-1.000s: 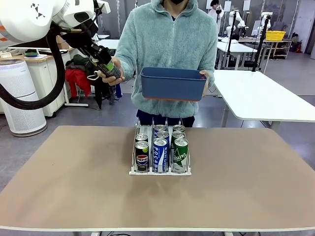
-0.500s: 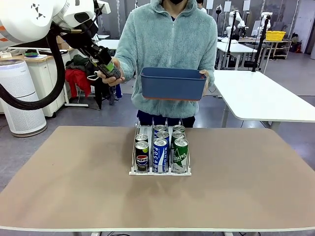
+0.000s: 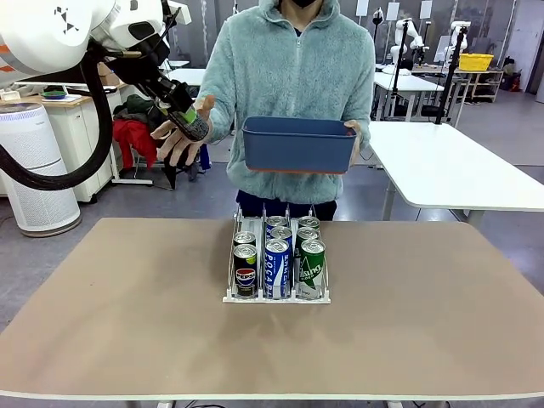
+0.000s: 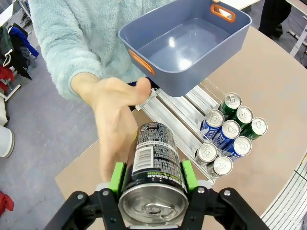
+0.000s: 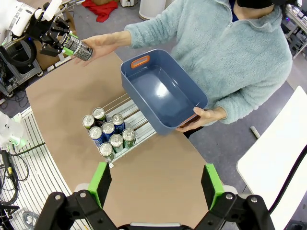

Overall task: Fill the beverage cans into the dispenser.
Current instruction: Place the picked Pepsi coke in the line of the Automatic Can Dispenser with the same cans.

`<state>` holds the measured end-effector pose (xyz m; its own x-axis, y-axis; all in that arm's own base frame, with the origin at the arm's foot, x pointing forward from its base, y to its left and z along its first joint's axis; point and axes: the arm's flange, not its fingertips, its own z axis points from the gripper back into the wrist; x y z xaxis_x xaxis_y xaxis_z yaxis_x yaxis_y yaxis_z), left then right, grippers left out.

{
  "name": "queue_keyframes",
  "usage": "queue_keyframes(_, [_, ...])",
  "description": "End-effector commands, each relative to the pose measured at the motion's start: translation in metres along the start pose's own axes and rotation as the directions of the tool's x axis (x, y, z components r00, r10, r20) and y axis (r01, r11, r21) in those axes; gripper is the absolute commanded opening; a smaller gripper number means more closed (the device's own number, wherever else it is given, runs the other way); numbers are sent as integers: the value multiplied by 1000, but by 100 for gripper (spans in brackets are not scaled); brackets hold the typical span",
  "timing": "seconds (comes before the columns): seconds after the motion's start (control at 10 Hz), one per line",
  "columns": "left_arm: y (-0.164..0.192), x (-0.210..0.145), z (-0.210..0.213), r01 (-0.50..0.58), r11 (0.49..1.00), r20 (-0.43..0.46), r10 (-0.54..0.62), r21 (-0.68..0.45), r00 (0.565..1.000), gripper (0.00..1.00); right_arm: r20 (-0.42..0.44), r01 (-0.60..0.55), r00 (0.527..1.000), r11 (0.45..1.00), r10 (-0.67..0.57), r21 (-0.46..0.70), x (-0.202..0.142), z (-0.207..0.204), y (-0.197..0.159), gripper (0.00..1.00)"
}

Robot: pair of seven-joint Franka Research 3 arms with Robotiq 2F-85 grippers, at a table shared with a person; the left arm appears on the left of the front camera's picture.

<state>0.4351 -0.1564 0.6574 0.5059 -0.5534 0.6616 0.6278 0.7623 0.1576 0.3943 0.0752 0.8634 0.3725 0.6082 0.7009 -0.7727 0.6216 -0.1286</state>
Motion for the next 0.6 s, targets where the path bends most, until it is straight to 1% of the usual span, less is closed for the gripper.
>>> queue_keyframes(0.0, [1,0,1,4,1000,4,-4,-1,1000,0,0,13,1000,1000,-13,-1,0,0,1,100])
queue_keyframes(0.5, [1,0,1,4,1000,4,-4,-1,1000,0,0,13,1000,1000,-13,-1,0,0,1,100])
